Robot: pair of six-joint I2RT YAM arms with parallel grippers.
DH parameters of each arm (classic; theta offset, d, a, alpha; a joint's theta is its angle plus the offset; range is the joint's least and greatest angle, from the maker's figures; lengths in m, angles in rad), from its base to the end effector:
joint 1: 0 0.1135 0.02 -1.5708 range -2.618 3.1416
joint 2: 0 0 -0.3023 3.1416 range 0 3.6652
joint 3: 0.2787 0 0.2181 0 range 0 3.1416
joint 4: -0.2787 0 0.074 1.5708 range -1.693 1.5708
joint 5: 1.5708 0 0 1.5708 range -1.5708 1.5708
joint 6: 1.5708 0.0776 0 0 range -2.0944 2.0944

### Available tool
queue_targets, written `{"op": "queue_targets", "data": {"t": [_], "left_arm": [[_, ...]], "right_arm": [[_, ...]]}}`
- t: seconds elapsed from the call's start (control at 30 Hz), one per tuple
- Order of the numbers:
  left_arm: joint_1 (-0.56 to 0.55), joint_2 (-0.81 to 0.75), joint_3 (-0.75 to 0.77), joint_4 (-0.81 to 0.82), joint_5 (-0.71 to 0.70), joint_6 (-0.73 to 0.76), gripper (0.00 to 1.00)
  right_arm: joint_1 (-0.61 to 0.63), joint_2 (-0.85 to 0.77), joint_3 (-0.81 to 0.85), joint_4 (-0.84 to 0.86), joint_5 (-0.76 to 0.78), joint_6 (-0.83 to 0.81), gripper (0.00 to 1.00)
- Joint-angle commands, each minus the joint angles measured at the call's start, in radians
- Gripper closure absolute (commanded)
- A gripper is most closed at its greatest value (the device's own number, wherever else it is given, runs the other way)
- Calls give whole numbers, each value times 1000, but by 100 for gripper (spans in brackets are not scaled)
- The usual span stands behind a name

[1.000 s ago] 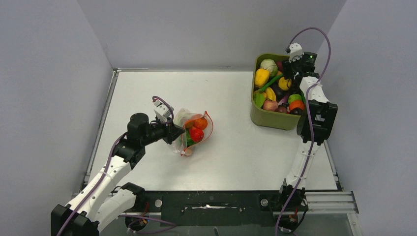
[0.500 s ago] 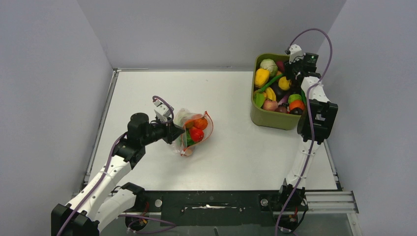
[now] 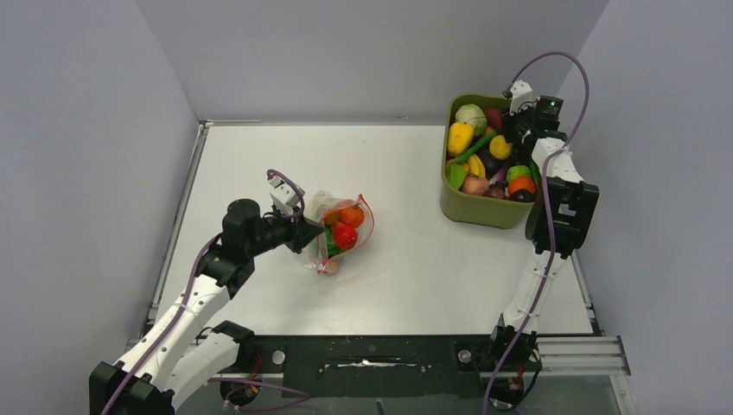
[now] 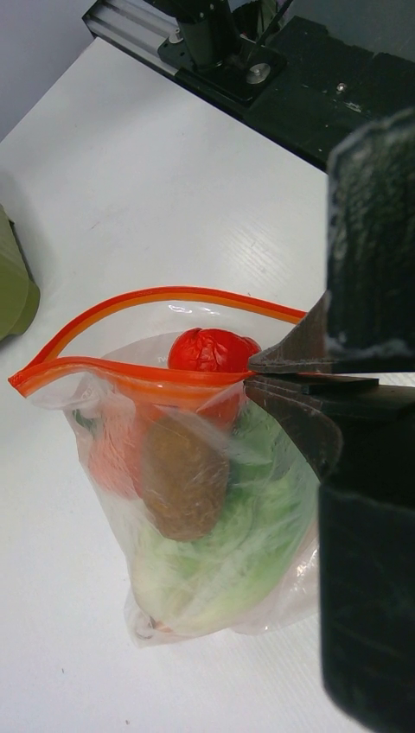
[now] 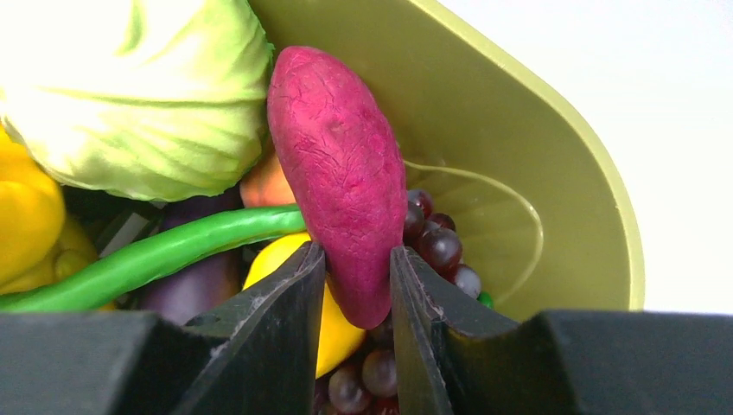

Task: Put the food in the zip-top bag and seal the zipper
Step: Pick up the fake vegetable from the bin.

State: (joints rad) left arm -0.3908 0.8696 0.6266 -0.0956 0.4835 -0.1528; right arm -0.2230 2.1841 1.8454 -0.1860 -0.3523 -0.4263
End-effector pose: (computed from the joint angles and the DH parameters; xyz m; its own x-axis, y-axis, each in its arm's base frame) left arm 0.1504 -0.1010 0.3049 -0.4166 0.0259 -0.9087 0.6873 0.6632 -0.2962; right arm 0.5314 -0.0930 0.2741 -0.4102 -0.3049 -0.8595 -0.2782 0.9394 -0.2005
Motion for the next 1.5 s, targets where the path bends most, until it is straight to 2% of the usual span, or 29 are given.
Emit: {"op": "queue_targets", "data": {"t": [0.0,0.27,0.47,0.73,1.0,1.2,1.47], "left_arm": [[7,-18,0,42,19,12,100],[9,-30,-5,44,19,10,100],[9,-37,-8,49,29,6,100],[10,-48,-14,57,42,2,100],[10,-68,-31,86,57,-12,100],[11,-55,-21,80,69,-25,100],[10,-51,-16,128,94,-86,100]], "right_arm": [[5,-132,-51,28,-32,41,85],[12,-261,-199,46,68,131,84],[18,-394,-372,76,130,176,83],[22,-569,-500,51,133,190,83],[42,-758,-602,17,56,161,84],[123,-886,-652,-19,5,105,84],[260,-1062,-728,-92,-120,-93,84]]}}
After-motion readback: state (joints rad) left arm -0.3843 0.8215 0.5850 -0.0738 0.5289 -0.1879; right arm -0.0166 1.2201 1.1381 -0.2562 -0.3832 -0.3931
